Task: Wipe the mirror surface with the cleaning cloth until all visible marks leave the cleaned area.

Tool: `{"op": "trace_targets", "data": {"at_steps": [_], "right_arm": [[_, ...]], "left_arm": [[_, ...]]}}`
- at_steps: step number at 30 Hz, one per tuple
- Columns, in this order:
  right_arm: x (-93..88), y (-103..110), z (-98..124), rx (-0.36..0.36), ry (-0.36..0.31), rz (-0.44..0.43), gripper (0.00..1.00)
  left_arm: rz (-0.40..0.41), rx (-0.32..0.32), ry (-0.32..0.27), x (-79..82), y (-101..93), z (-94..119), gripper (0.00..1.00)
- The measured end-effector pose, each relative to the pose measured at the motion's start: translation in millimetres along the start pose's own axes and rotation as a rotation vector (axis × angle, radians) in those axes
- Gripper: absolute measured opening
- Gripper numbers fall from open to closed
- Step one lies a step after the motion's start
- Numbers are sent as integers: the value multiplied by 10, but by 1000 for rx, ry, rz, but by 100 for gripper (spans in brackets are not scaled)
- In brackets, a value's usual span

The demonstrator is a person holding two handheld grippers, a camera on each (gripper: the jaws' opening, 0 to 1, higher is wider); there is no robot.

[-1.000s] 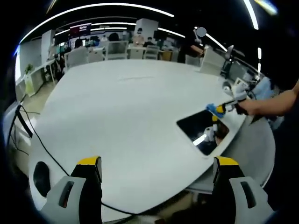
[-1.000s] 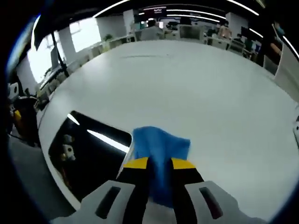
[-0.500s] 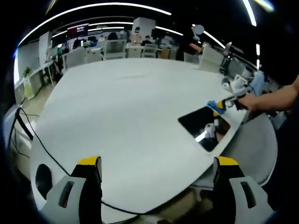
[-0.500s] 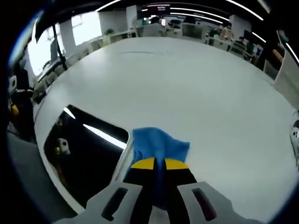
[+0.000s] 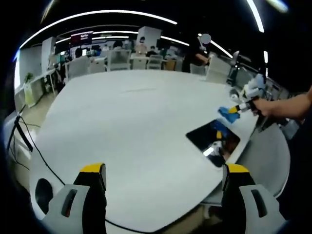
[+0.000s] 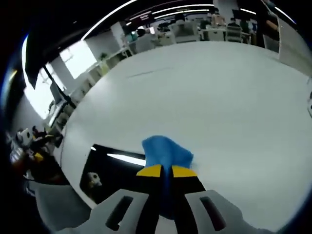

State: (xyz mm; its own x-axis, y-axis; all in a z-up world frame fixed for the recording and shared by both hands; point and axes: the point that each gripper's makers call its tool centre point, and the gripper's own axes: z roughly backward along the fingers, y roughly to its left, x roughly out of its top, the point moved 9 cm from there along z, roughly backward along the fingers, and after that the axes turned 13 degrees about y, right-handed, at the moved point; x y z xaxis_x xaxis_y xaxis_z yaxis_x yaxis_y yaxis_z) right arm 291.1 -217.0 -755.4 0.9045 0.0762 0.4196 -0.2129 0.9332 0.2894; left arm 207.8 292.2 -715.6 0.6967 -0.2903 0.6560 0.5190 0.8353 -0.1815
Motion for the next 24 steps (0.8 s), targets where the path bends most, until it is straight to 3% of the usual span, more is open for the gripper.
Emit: {"op": "trace_targets", "data": {"at_steps": [18, 22, 23, 24], "right_arm": [[44, 332, -417, 18, 81, 17, 0], [-81, 418, -600, -29, 171, 54, 0], [-35, 444, -602, -31, 88, 48, 0], [-88, 453, -528, -31, 129, 7, 0]], "left_arm": [[2, 5, 15, -38, 94, 49, 100], [5, 4, 10, -17, 127, 35, 100], [4, 3, 10, -13, 125, 32, 100], [3, 2, 9, -7, 123, 30, 100]]}}
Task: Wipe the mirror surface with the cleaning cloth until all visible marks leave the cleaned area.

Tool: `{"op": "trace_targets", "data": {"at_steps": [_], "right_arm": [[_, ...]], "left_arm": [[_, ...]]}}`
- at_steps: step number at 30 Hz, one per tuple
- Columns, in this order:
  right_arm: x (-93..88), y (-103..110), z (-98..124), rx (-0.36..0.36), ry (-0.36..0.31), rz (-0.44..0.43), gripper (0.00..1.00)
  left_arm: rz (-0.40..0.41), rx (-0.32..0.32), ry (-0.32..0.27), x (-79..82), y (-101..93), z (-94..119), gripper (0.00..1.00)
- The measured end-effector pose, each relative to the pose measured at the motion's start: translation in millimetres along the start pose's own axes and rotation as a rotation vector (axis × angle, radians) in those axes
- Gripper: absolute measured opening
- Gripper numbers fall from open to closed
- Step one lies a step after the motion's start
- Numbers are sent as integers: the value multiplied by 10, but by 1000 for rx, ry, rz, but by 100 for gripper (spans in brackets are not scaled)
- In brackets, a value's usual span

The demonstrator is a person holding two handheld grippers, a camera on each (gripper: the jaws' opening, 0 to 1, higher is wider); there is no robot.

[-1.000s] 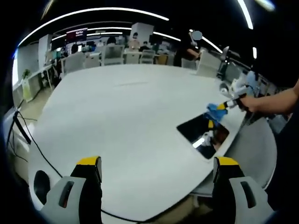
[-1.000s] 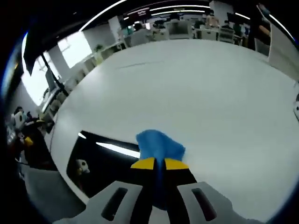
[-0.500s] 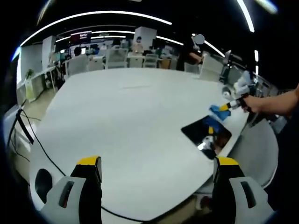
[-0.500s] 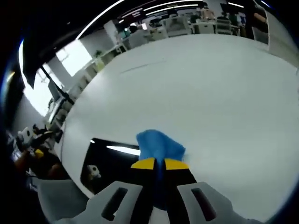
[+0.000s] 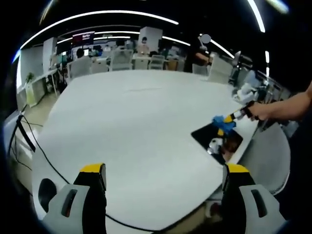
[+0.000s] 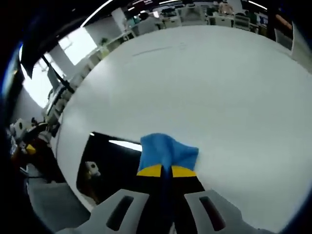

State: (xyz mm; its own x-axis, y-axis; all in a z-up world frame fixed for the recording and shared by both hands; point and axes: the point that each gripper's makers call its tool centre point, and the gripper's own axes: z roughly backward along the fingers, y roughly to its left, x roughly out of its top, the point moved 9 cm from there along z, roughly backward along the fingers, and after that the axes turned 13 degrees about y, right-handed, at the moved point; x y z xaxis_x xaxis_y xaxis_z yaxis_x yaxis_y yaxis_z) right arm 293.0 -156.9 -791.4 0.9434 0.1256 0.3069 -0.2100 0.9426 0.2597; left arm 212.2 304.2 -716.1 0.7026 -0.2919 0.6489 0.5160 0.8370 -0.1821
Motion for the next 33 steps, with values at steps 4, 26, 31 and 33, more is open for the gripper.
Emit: {"op": "trace_targets", "data": {"at_steps": [4, 26, 31, 33], "right_arm": [[23, 61, -15, 1, 13, 13, 0], [361, 1014, -389, 39, 113, 126, 0], [410, 1291, -500, 70, 124, 155, 0], [427, 1401, -537, 83, 128, 170, 0]], "left_arm": [[0, -7, -3, -8, 5, -17, 100], [-20, -38, 30, -162, 47, -15, 100], [-16, -37, 22, -154, 77, 27, 100], [-14, -34, 19, -164, 92, 40, 100]]}}
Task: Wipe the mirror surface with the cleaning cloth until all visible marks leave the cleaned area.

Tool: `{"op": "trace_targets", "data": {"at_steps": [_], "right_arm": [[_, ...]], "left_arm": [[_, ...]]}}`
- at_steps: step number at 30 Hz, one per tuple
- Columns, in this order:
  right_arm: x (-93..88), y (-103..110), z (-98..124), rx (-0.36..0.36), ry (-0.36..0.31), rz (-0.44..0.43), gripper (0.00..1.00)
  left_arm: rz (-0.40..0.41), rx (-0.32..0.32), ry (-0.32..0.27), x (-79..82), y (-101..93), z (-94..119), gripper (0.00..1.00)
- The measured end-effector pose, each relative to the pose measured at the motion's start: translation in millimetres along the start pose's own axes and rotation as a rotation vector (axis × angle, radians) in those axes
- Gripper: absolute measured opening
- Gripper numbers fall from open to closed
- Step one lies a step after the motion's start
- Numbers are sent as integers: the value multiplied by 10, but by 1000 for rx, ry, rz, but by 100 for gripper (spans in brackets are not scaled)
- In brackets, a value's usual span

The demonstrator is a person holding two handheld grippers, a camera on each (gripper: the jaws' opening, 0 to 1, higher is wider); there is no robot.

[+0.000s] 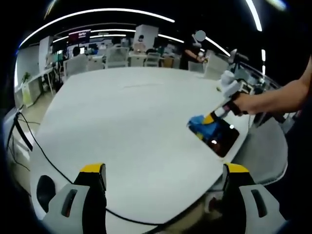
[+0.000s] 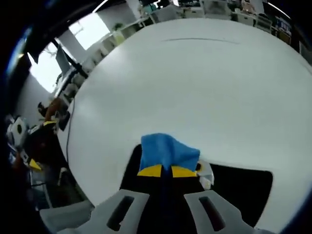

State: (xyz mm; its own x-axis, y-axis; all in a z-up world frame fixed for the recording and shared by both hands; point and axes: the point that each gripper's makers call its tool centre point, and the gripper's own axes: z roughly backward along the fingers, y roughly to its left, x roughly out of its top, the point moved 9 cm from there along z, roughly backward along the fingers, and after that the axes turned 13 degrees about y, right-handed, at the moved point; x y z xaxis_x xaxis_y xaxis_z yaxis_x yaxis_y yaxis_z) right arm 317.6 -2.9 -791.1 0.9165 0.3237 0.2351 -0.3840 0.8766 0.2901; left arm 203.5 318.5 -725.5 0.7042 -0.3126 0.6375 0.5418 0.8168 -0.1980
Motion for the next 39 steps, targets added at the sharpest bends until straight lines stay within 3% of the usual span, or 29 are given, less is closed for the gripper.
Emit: {"op": "trace_targets", "data": {"at_steps": [8, 18, 24, 39], "right_arm": [[177, 310, -146, 9, 19, 74, 0], [162, 299, -146, 36, 9, 74, 0], [159, 292, -163, 36, -3, 69, 0], [-168, 361, -80, 47, 13, 77, 0]], "left_arm": [[22, 4, -11, -52, 2, 50, 100], [42, 12, -16, -90, 20, 66, 100], [37, 1, -46, -18, -18, 57, 100], [39, -2, -71, 8, -90, 48, 100]]}}
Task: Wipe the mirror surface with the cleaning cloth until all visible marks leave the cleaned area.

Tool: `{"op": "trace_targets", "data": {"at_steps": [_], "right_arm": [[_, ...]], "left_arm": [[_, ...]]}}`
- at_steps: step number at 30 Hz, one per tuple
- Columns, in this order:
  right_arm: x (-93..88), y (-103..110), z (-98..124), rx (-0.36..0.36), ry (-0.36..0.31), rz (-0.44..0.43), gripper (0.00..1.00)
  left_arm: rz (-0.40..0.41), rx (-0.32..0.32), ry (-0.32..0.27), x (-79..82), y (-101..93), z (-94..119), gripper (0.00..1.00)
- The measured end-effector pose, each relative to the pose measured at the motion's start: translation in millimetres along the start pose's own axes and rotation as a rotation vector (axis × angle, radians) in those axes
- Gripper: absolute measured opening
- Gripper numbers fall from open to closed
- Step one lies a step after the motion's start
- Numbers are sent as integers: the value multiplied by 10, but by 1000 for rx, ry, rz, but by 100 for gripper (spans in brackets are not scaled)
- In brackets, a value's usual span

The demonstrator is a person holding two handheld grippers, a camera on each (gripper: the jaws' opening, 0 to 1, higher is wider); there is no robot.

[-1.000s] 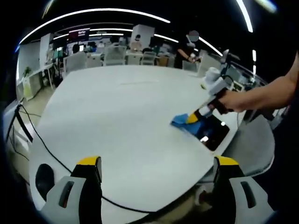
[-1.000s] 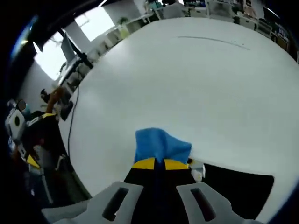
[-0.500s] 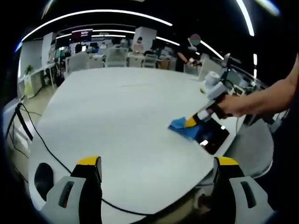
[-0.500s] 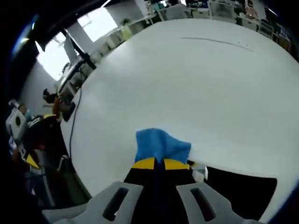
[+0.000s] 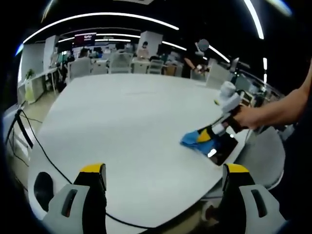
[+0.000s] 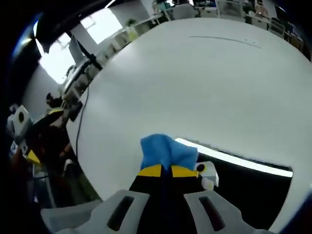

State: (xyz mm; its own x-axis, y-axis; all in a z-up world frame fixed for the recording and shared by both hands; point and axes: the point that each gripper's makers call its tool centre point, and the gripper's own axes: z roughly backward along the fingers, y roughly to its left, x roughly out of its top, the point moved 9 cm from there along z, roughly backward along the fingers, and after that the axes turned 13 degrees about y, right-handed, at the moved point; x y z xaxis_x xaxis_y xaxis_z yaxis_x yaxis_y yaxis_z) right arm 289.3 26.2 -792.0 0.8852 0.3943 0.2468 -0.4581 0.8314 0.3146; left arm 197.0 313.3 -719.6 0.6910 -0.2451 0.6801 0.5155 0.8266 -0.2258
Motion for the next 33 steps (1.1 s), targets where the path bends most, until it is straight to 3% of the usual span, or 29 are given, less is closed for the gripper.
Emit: {"op": "trace_targets", "data": {"at_steps": [7, 21, 33], "right_arm": [[-120, 105, -2, 26, 35, 26, 0], [-194, 60, 11, 39, -4, 92, 0], [-407, -425, 234, 17, -19, 42, 0]], "left_arm": [[7, 2, -1, -9, -22, 10, 100], [18, 4, 6, -26, -38, -10, 100], [3, -10, 22, 15, -128, -95, 100]]}}
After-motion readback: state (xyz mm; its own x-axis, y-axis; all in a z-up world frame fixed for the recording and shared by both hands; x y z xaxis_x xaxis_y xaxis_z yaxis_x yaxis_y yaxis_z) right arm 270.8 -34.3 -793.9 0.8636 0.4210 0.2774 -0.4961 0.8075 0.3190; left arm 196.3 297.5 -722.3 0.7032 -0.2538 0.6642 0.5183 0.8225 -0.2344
